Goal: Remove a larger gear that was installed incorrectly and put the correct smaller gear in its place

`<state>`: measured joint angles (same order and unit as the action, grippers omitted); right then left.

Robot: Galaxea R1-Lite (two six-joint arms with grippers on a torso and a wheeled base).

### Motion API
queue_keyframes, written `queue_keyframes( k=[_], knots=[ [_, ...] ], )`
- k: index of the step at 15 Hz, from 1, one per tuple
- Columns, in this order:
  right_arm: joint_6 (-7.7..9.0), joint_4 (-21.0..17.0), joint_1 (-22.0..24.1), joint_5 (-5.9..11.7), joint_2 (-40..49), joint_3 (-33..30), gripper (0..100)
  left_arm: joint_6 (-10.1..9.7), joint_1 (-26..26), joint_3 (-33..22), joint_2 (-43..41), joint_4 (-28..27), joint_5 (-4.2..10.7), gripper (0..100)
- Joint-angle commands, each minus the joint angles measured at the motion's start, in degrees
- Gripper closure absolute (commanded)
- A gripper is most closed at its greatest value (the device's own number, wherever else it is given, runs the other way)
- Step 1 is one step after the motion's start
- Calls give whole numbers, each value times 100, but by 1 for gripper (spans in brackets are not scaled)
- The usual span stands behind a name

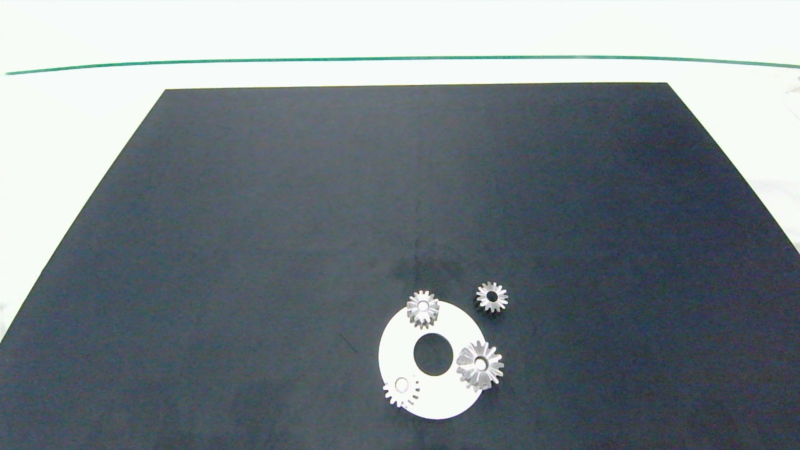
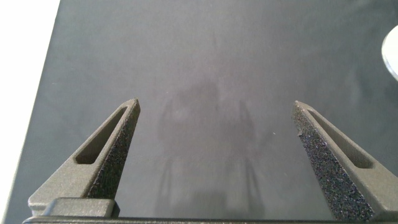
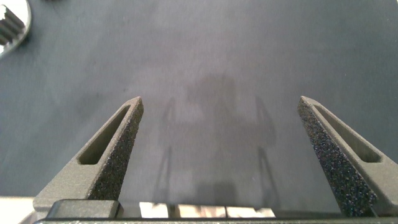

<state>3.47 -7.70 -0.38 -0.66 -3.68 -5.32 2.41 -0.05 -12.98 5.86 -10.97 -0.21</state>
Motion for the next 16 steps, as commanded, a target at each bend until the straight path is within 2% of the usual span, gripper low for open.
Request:
queue_keyframes(
  k=[1, 2, 3, 4, 5, 6, 8, 9, 13, 14, 15, 16],
  knots=[
    [479, -574, -15, -13, -1249, -1130, 0, 699, -30, -2367, 2323, -1803, 21, 0],
    [769, -636, -15, -13, -1891, -1516, 0, 998, -83, -2964, 3158, -1970, 135, 0],
    [945, -636, -15, -22, -2444, -1798, 0, 1068, -101, -3457, 3843, -1979, 372, 0],
    [1085, -627, -15, -31, -2963, -2035, 0, 1068, -101, -3878, 4336, -1988, 513, 0],
    [1164, -627, -24, -40, -3235, -2149, 0, 1059, -101, -4081, 4555, -2005, 513, 0],
    [1331, -627, -164, -48, -3956, -2510, 0, 1059, -109, -4573, 5091, -2190, 530, 0],
    [1331, -645, -674, 22, -4677, -2949, 0, 1059, -83, -5065, 5443, -2691, 557, 0],
    [1331, -653, -1087, 286, -5257, -3336, 0, 1059, -57, -5320, 5575, -3166, 557, 0],
    [1349, -653, -2801, 461, -6382, -4118, 0, 1059, -136, -5381, 5381, -3236, 566, 0],
    [1349, -653, -3153, 628, -6602, -4259, 0, 1059, -188, -5381, 5311, -3280, 618, 0],
    [1340, -653, -3425, 699, -6760, -4355, 0, 1059, -285, -5390, 5232, -3289, 759, 0],
    [1349, -689, -3654, 707, -6883, -4408, 0, 1068, -285, -5399, 5162, -3289, 838, 0]
  ],
)
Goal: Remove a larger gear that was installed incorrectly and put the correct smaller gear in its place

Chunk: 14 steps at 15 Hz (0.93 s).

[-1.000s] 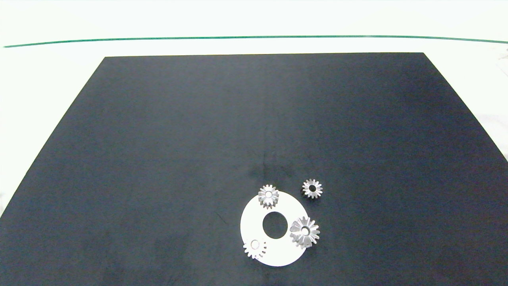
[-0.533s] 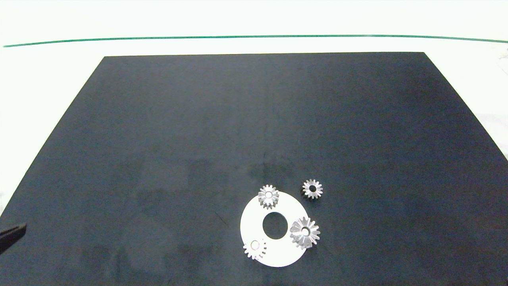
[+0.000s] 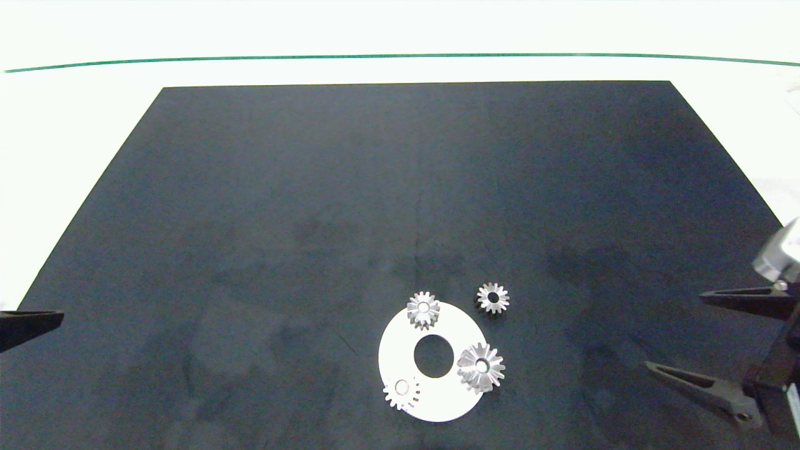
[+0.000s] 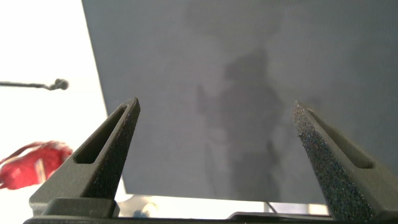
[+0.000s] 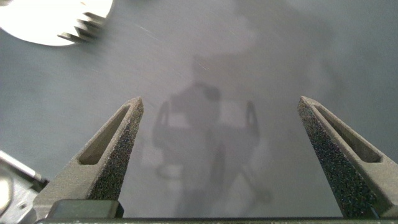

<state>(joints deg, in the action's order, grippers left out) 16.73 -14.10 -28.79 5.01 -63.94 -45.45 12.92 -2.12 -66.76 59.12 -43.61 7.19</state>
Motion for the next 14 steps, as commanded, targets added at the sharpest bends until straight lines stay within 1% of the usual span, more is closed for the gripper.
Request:
queue_keyframes(
  k=[1, 2, 3, 4, 5, 6, 7, 8, 11, 14],
  knots=[
    [24, -92, -926, 149, -910, -421, 0, 17, -69, -30, -208, -25, 107, 0],
    [41, -330, -1137, 185, -1015, -544, 0, 26, -52, -30, -305, -34, 107, 0],
    [68, -576, -1199, 185, -1086, -711, 0, 26, -60, -66, -331, -34, 107, 0],
    [156, -883, -1234, 185, -1182, -922, 0, 26, -69, -110, -331, -34, 107, 0],
    [191, -1130, -1313, 202, -1314, -1133, 0, 26, -69, -110, -384, -34, 107, 0],
    [200, -1182, -1418, 325, -1472, -1265, 0, 26, -60, -118, -410, -34, 107, 0],
    [200, -1174, -1515, 510, -1674, -1388, 0, 26, -52, -118, -428, -34, 107, 0],
    [208, -1174, -1594, 545, -1850, -1502, 0, 26, -60, -118, -446, -34, 107, 0],
    [200, -1165, -1902, 545, -2325, -1810, 0, 17, -60, -136, -446, -34, 98, 0],
    [173, -1086, -2148, 580, -2712, -1863, 0, 26, -52, -136, -446, -34, 107, 0]
  ],
)
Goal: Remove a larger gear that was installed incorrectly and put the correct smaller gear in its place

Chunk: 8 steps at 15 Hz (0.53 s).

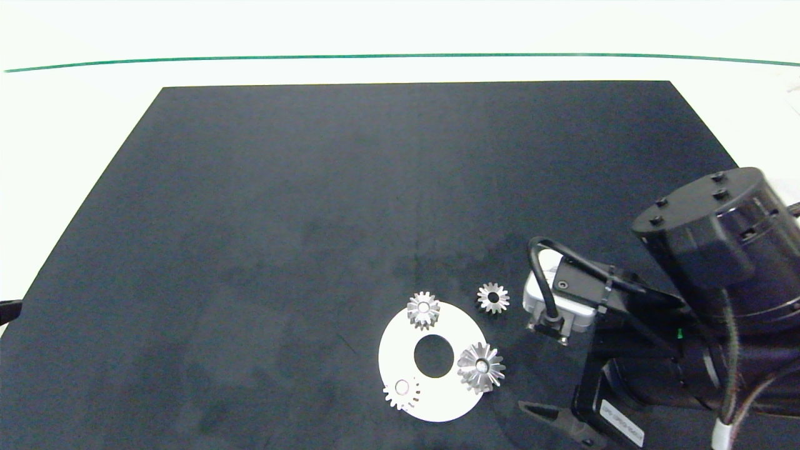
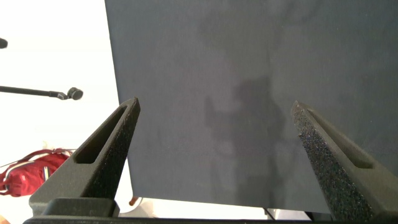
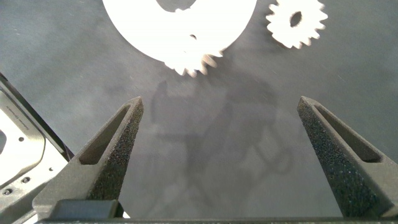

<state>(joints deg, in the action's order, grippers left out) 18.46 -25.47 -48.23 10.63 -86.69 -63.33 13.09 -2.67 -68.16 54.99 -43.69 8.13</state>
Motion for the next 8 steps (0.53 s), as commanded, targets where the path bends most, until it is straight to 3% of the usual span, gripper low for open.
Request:
queue_keyframes(
  k=[1, 4, 8],
  knots=[
    [0, 130, -222, 27, -560, -74, 0, 9, 12, 13, -32, -25, 4, 0],
    [-114, 358, -187, 18, -990, -294, 0, 9, 3, 4, -41, -25, 4, 0],
    [-105, 349, -231, 36, -1272, -575, 0, 9, 3, 4, -50, -25, 4, 0]
  ],
)
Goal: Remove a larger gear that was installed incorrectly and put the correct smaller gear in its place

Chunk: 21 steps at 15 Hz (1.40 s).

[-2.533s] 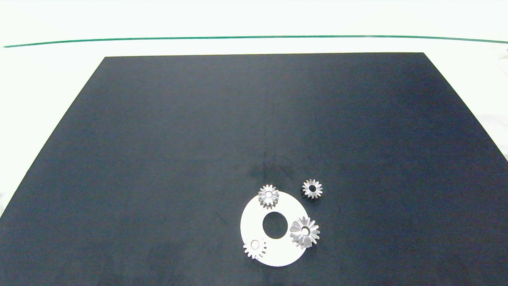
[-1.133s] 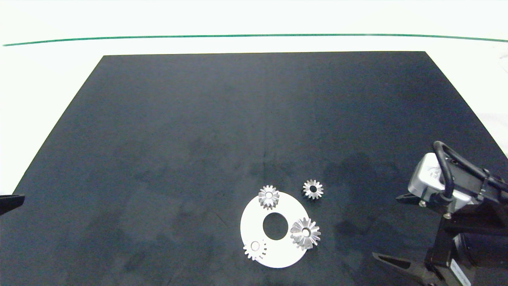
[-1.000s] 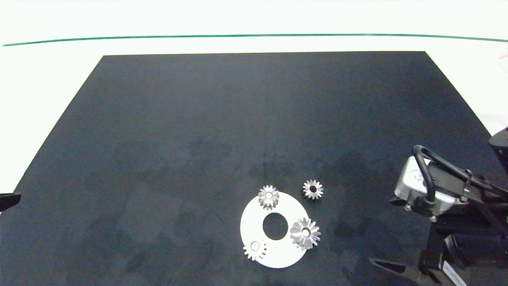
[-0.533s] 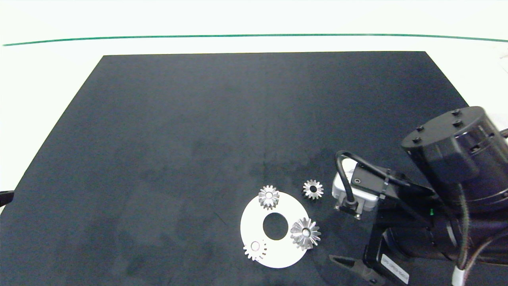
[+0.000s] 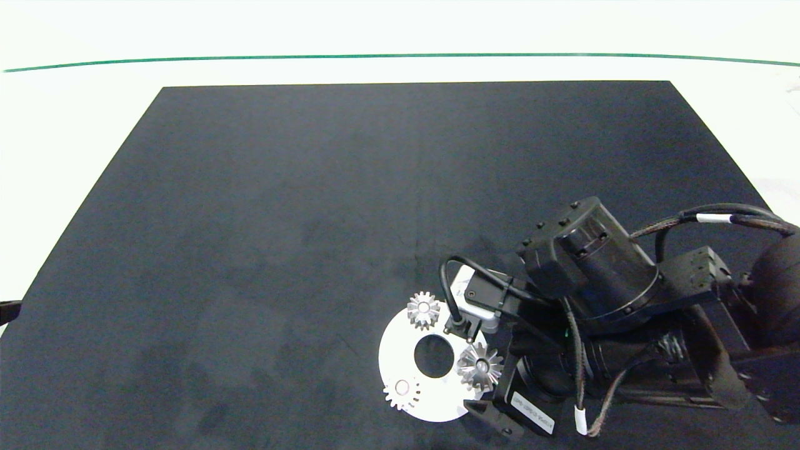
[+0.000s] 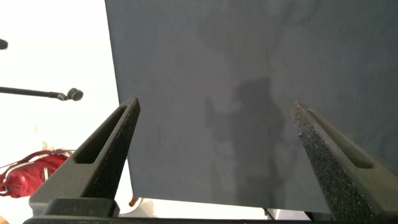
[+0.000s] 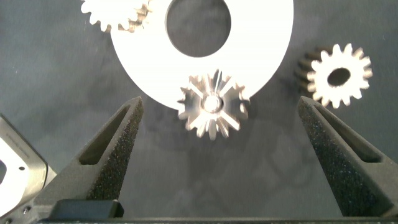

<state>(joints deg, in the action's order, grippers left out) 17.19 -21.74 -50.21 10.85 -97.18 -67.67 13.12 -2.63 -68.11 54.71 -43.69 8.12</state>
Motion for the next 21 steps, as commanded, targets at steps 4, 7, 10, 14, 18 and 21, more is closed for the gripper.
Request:
queue_keyframes(
  k=[4, 7, 10, 14, 18, 21],
  knots=[
    [39, -41, -191, 330, -451, -212, 0, 15, 8, 8, -31, -25, 5, 0],
    [39, -50, -173, 339, -477, -203, 0, 51, 8, 17, -22, -25, 5, 0],
    [39, -41, -129, 348, -556, -185, 3, 51, 8, 35, -22, -25, 5, 0],
    [21, -15, -120, 339, -609, -185, 11, 130, 0, 26, -48, -25, 5, 0],
    [21, -15, -129, 348, -644, -194, 18, 130, 8, 35, -48, -25, 5, 0],
    [30, -15, -138, 418, -679, -203, 24, 130, 0, 17, -48, -25, 5, 0]
  ],
)
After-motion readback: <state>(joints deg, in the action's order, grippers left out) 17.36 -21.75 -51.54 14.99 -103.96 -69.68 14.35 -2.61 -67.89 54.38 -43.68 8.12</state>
